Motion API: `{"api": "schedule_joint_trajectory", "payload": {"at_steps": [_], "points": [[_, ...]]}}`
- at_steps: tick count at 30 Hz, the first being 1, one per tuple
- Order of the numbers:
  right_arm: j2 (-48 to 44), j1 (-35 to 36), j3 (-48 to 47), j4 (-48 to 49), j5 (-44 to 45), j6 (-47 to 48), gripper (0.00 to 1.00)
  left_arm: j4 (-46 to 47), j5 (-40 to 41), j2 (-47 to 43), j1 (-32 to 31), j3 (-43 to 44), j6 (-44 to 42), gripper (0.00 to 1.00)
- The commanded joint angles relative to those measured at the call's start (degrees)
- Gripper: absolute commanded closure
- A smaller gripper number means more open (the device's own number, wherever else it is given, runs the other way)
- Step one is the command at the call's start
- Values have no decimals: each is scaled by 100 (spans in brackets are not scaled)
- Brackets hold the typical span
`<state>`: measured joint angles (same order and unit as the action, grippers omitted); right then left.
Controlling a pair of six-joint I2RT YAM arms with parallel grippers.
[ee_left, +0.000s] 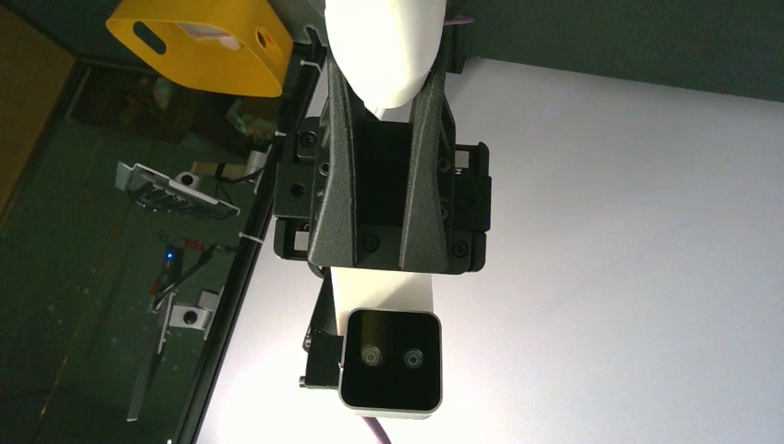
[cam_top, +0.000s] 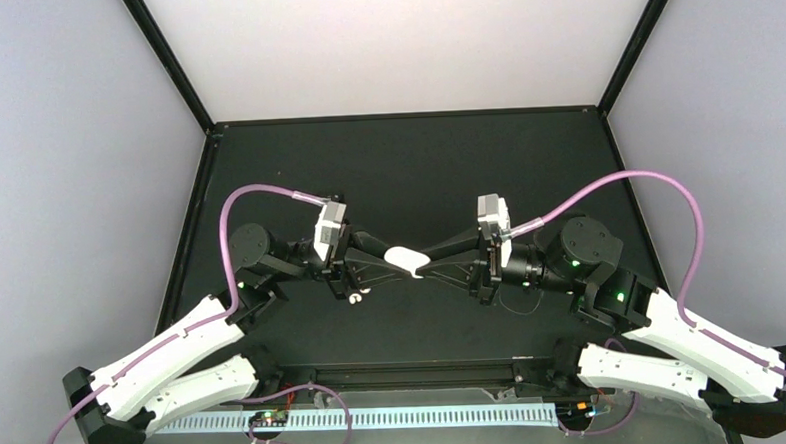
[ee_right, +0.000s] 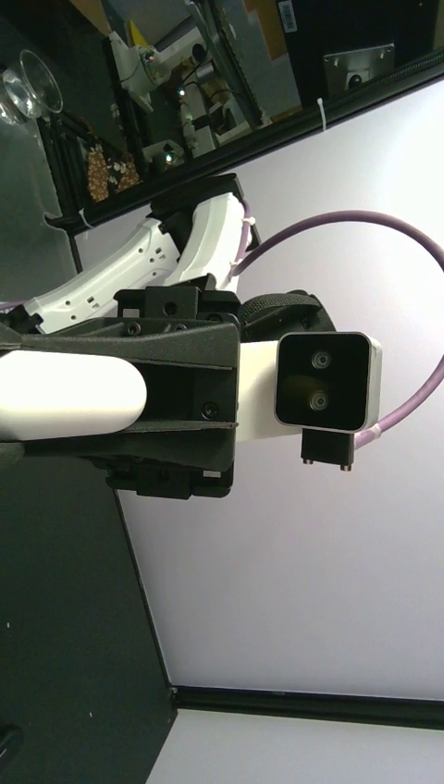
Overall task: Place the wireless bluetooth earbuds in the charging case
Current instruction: Pick up the charging case at the center of the board.
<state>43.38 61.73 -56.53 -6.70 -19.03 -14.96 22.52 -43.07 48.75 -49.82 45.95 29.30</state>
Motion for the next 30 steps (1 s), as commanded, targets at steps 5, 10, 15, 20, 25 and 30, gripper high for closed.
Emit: {"api": "schedule_joint_trajectory", "payload": {"at_steps": [5, 10, 15, 20, 25, 30], "points": [[-85, 10, -317, -466, 26, 145, 47, -386, -60, -283, 8, 200, -818, 98], [27, 12, -834, -1192, 175, 465, 36, -1025, -196, -338, 3, 345, -1622, 98], [313, 14, -1215, -1648, 226, 710, 32, -1347, -452, -280, 6, 443, -1960, 98], [546, 12, -1303, -1700, 0, 715, 22, -1326, -500, -279, 7, 444, -1917, 98], [769, 14, -1351, -1699, -201, 699, 11, -1293, -505, -265, 5, 452, -1858, 99], [827, 12, -1389, -1776, 53, 732, 11, -1290, -501, -278, -1, 443, -1849, 99]]}}
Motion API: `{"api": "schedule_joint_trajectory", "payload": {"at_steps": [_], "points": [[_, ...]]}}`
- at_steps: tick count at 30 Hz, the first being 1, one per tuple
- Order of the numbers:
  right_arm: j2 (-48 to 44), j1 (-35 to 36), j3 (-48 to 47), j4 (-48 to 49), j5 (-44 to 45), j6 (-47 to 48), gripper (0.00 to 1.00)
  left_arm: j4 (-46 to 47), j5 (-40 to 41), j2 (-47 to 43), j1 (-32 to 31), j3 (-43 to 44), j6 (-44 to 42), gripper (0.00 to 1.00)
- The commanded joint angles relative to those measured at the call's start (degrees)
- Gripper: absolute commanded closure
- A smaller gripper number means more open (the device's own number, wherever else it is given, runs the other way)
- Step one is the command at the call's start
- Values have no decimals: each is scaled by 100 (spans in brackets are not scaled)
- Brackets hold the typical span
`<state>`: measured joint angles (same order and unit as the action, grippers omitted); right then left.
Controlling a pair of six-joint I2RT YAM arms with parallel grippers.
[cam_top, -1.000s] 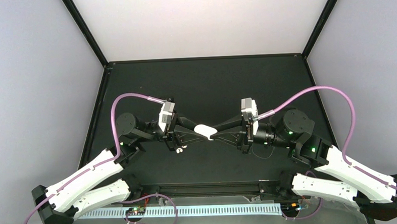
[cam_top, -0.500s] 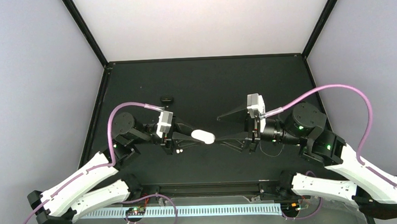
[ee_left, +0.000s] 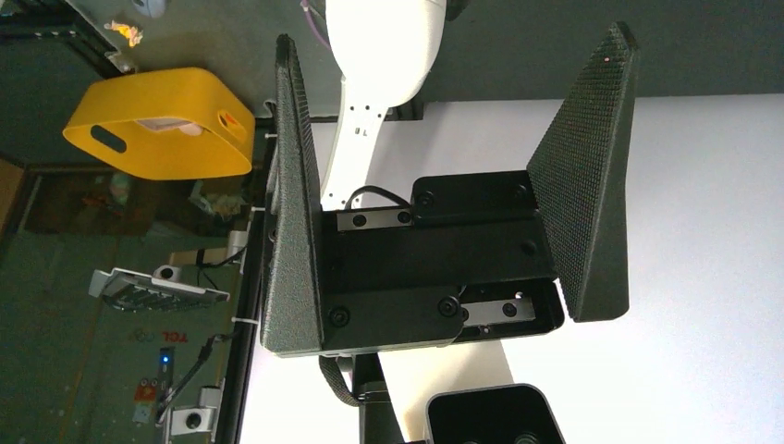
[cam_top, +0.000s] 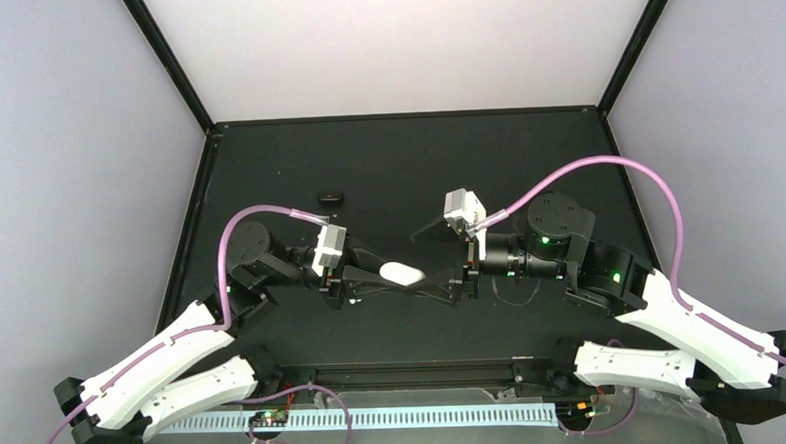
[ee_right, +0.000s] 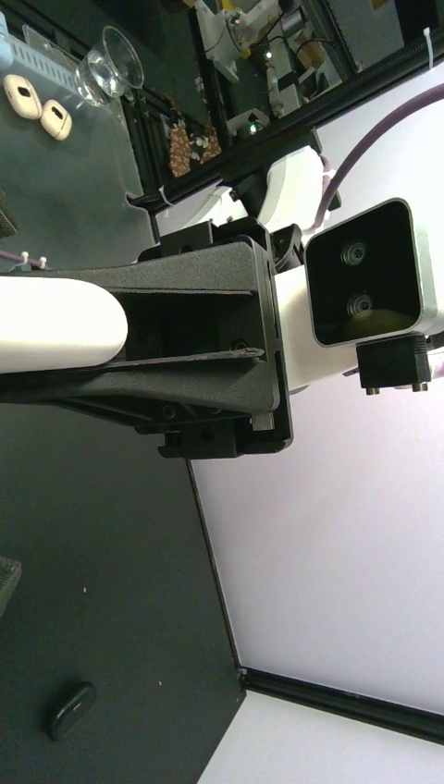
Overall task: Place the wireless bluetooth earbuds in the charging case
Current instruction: Pick up the charging case at the center of the board, then open the charging case.
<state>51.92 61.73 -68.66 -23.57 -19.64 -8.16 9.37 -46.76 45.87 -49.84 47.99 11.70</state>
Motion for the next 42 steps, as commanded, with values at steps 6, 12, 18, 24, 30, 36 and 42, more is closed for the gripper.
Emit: {"api": "schedule_joint_trajectory", "payload": {"at_steps": [6, 12, 18, 24, 30, 36, 42], "points": [[-102, 16, -96, -21, 487, -29, 12, 21, -143, 5, 10, 214, -110, 99], [-128, 12, -8, -12, 758, -115, 13, 13, -210, -20, 5, 206, -107, 98], [-165, 13, 20, -1, 973, -167, 14, 3, -173, -85, 3, 166, -122, 98], [-193, 13, 37, -15, 1233, -230, 15, 23, -134, -134, 2, 108, -129, 98], [-263, 12, 68, 8, 1565, -349, 15, 35, -114, -183, 2, 72, -117, 98], [-354, 7, 109, 29, 1779, -432, 16, 31, -64, -229, 7, 52, -98, 98], [-833, 14, 375, 432, 1698, -506, 14, -338, 869, -508, 27, -18, -342, 99]]}}
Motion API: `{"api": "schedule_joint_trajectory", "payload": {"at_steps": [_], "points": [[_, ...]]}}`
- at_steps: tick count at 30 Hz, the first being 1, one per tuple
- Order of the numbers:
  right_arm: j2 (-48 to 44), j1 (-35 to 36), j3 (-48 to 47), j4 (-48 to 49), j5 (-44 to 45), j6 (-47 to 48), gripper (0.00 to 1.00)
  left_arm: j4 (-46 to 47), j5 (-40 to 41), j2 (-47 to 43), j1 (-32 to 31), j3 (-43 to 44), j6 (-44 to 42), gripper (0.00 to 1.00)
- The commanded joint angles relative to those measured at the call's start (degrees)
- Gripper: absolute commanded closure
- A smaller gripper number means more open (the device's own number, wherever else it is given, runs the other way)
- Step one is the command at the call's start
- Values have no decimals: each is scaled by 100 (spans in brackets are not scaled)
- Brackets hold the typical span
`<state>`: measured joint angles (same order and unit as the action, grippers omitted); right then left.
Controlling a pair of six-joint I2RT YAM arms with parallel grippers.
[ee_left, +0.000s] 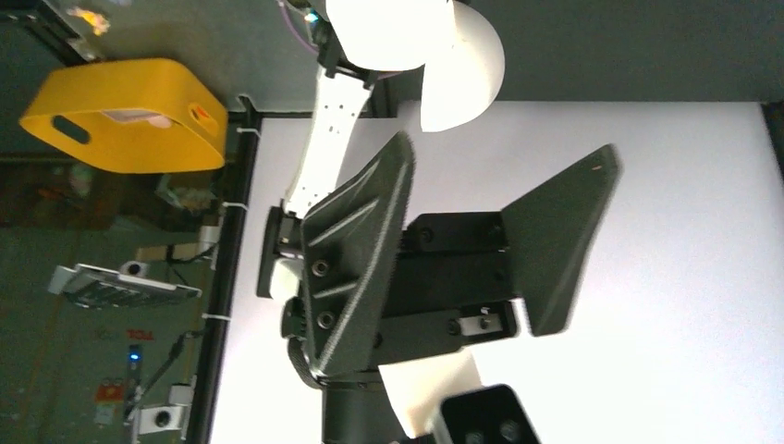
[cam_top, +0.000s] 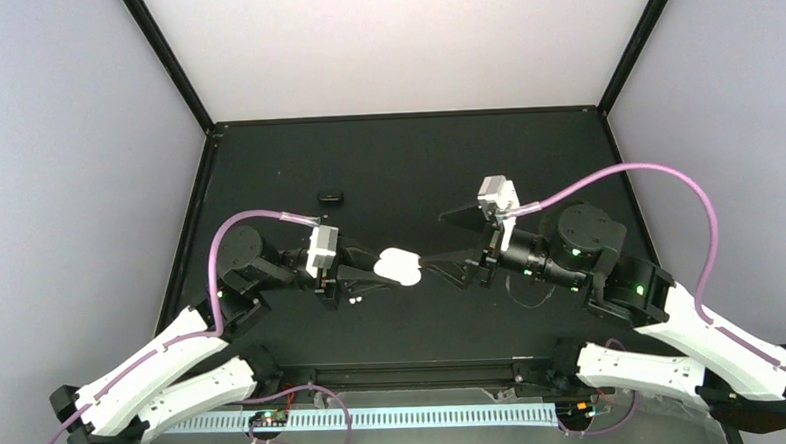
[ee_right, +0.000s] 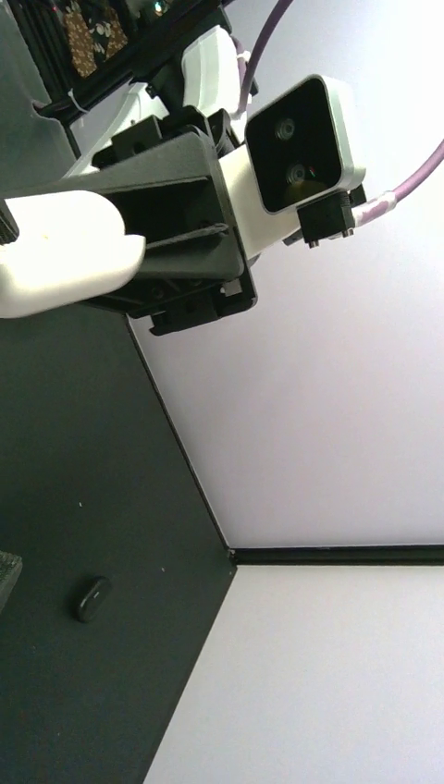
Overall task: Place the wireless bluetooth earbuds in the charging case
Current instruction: Open the charging case, then pick up the earbud from the center of the board.
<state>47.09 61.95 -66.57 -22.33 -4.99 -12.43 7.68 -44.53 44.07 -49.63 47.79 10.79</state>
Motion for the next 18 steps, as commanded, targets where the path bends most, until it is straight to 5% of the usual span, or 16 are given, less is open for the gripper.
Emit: {"api": "schedule_joint_trajectory", "payload": {"at_steps": [1, 11, 18], "points": [[-426, -8, 210, 300, 341, -92, 14, -192, 870, -410, 51, -44, -274, 98], [-380, -57, 1164, 39, 1306, -601, 14, 29, 1011, -940, 1240, -227, 475, 98], [720, -368, 2562, 1520, 110, -1572, 20, 316, 960, -1301, 2405, -697, 1201, 98]]}}
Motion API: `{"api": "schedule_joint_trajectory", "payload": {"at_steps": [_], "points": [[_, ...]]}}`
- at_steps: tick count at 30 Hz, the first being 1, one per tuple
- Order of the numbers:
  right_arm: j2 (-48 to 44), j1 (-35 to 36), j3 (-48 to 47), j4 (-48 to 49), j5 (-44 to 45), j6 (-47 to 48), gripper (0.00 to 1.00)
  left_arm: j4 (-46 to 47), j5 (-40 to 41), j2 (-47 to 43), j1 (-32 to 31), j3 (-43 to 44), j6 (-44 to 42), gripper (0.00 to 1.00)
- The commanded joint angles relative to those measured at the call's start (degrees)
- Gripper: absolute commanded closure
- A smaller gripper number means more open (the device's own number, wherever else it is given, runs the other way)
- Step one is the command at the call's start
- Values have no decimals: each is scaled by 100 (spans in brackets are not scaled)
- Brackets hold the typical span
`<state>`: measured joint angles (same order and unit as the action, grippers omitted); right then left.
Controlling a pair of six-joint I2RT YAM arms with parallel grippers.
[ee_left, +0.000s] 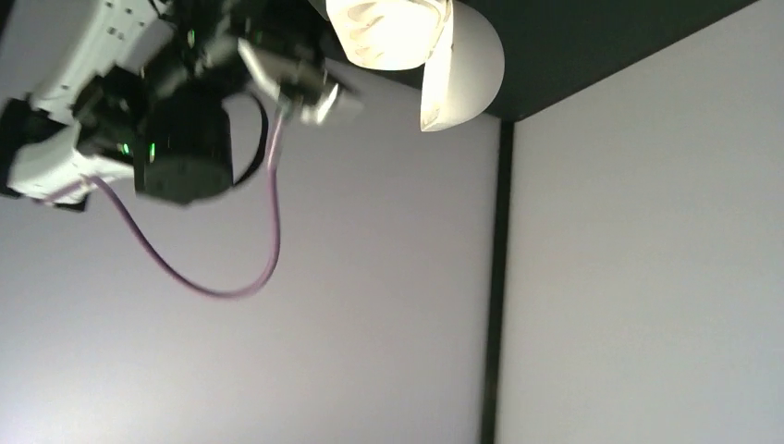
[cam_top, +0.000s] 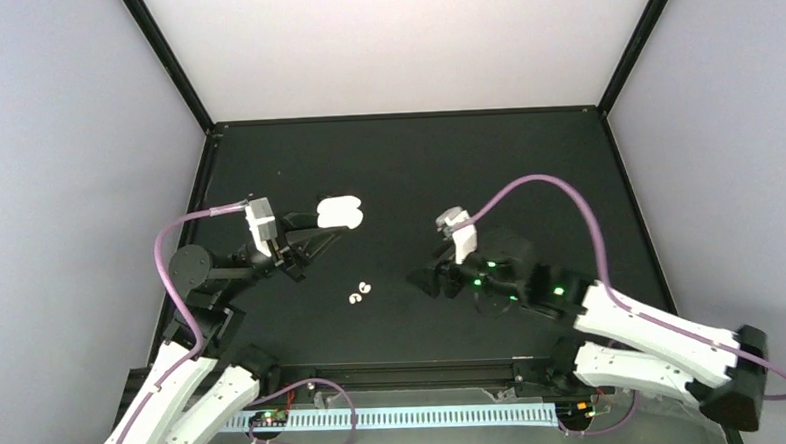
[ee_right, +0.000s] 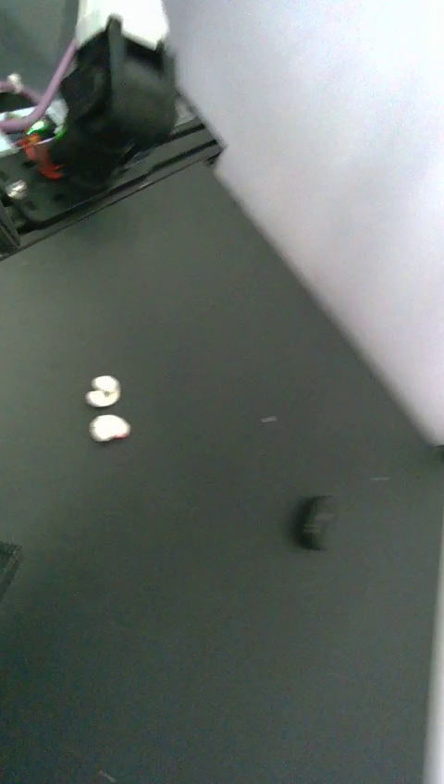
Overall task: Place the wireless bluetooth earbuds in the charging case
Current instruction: Pick up the earbud from the center of the board.
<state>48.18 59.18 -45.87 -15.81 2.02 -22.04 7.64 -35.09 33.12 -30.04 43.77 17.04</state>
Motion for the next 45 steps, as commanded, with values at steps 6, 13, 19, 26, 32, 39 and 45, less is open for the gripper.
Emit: {"api": "schedule_joint_trajectory", "payload": {"at_steps": [6, 13, 19, 26, 32, 39, 45], "points": [[2342, -82, 456, 1470, -1049, -627, 28, 441, 148, -404, 517, -975, 482, 98], [3969, -84, -354, 1714, -1001, -328, 40, 211, 311, -931, 460, -1172, -23, 98], [4958, -82, -1271, 1708, -1246, -150, 51, -3, 420, -1268, 373, -1178, -219, 98], [5486, -82, -1626, 1542, -1706, 94, 52, 17, 415, -1415, 324, -1166, -262, 98], [5686, -81, -1667, 1583, -2043, 42, 52, 27, 424, -1443, 324, -1178, -273, 99], [5865, -84, -1781, 1518, -1908, 80, 52, 45, 404, -1406, 324, -1186, -272, 98], [5876, -84, -1794, 1481, -1784, 172, 52, 42, 412, -1371, 324, -1186, -280, 98]]}}
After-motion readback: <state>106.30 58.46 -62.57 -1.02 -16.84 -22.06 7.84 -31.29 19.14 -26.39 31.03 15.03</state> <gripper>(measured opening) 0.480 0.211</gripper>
